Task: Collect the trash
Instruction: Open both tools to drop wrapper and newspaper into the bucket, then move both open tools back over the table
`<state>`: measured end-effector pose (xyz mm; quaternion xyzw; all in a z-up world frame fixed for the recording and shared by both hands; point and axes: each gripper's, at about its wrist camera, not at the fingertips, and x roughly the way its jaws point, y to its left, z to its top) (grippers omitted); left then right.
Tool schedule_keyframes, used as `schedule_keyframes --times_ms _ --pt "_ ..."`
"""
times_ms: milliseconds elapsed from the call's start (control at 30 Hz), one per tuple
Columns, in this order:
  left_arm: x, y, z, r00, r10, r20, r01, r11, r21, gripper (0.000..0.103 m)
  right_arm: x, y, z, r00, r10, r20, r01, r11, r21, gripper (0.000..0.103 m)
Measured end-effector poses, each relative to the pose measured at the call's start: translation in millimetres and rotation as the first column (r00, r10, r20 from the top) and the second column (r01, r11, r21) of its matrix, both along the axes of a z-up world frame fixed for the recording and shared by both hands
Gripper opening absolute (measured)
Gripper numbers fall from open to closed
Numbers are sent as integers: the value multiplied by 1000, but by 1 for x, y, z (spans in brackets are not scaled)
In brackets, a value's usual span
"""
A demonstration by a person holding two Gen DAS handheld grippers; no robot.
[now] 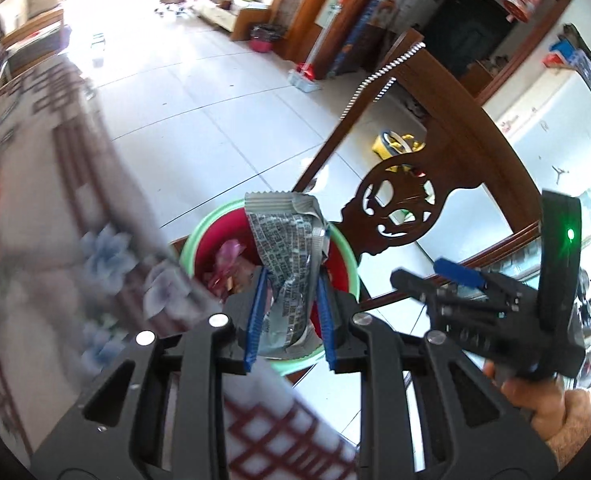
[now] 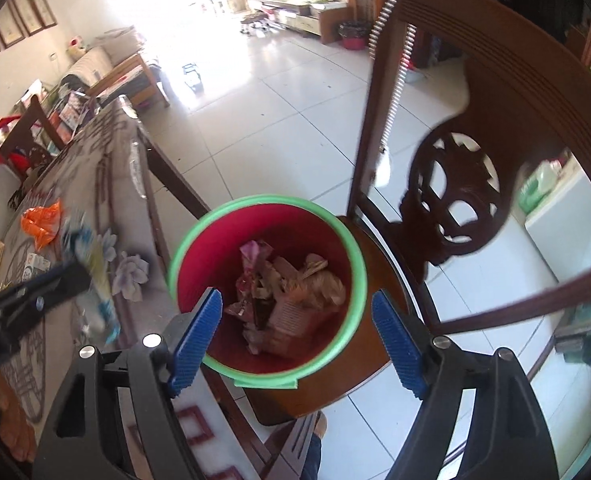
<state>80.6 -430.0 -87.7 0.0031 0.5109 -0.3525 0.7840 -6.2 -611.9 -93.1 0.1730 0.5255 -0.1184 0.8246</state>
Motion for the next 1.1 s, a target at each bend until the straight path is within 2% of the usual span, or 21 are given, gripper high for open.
schedule_keyframes --times_ms 33,100,233,333,433,533,700,833,967,1100 --pt "2 -5 0 1000 -10 5 10 1000 -2 28 -2 -2 0 1000 -9 -2 9 1000 -2 75" --pt "3 -9 1 1000 -9 13 9 1000 -13 57 -6 -5 -1 1000 -24 -5 24 1000 -1 75" --pt "0 4 7 999 21 28 -20 999 -35 61 -12 0 4 1000 -27 -1 27 1000 -2 75" --pt "-3 30 11 997 70 23 -69 997 -43 64 -13 11 10 1000 -11 10 11 1000 -5 75" --pt "-9 69 15 989 146 15 -145 988 -43 67 -12 26 16 1000 16 18 -16 1000 -9 75" --pt "-17 119 16 970 245 0 -245 969 -35 69 -11 47 21 998 51 26 -50 999 -11 75" --pt "-36 209 7 915 404 -28 -403 915 9 70 -9 93 26 992 123 32 -122 992 -12 75" --pt "-51 282 -1 848 528 -50 -526 849 41 70 -4 141 26 981 190 30 -190 982 2 76" --pt "-65 348 -1 779 624 -59 -623 781 43 70 10 206 25 956 293 30 -294 956 25 76" --pt "-76 407 3 729 683 -34 -682 730 48 70 24 270 23 921 388 30 -389 920 45 76"
